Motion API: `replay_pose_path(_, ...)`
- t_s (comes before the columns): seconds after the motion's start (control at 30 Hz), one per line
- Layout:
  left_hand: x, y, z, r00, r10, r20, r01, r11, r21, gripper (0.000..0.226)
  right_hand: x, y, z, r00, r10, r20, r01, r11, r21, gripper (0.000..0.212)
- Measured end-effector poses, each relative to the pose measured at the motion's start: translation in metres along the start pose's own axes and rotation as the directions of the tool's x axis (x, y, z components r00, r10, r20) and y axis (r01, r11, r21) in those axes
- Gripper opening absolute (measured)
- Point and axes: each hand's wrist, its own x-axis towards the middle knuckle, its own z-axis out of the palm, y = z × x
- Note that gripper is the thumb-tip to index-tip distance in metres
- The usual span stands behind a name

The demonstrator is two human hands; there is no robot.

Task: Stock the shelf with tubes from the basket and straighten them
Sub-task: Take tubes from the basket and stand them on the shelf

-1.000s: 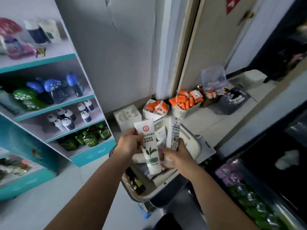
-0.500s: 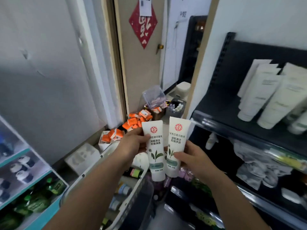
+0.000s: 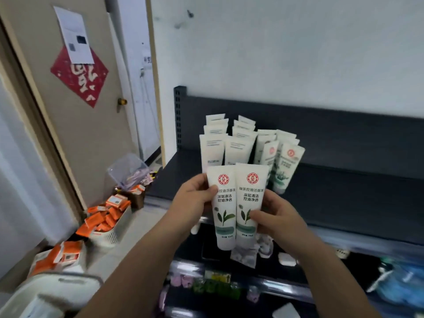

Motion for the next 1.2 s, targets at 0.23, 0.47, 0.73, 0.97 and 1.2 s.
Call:
replay_pose_path(0.23, 0.043, 0.001, 0.084, 0.995, 0.099, 0.032, -0.101, 0.992, 0.079, 0.026, 0.006, -0.014, -0.082, 0.987, -0.112, -0.111, 0.105, 0.992, -0.07, 0.036)
replay_pose_path(0.47, 0.083, -0.015, 0.122, 0.98, 0.196, -0.009, -0.177, 0.903, 0.391, 0.024, 0.046, 0.009, -0.122, 0.953, -0.163, -0.257, 0.111, 0.973, -0.204, 0.035)
replay_pose_path(0.73, 0.094, -0.037, 0.112, 0.954, 0.267, -0.14, -0.168, 0.856, 0.489, 0.023, 0.062, 0.04, -0.128, 0.952, -0.214, -0.221, 0.138, 0.939, -0.314, 0.042)
replay_pose_path(0.97, 0.092, -0.046, 0.12, 0.947, 0.316, -0.057, -0.24, 0.813, 0.53, 0.025, 0.069, 0.047, -0.126, 0.935, -0.292, -0.202, 0.199, 0.902, -0.384, 0.047)
replay_pose_path(1.2, 0.086, -0.052, 0.125, 0.925, 0.356, -0.137, -0.233, 0.811, 0.536, 0.025, 0.068, 0.049, -0.12, 0.927, -0.296, -0.231, 0.177, 0.887, -0.426, 0.048)
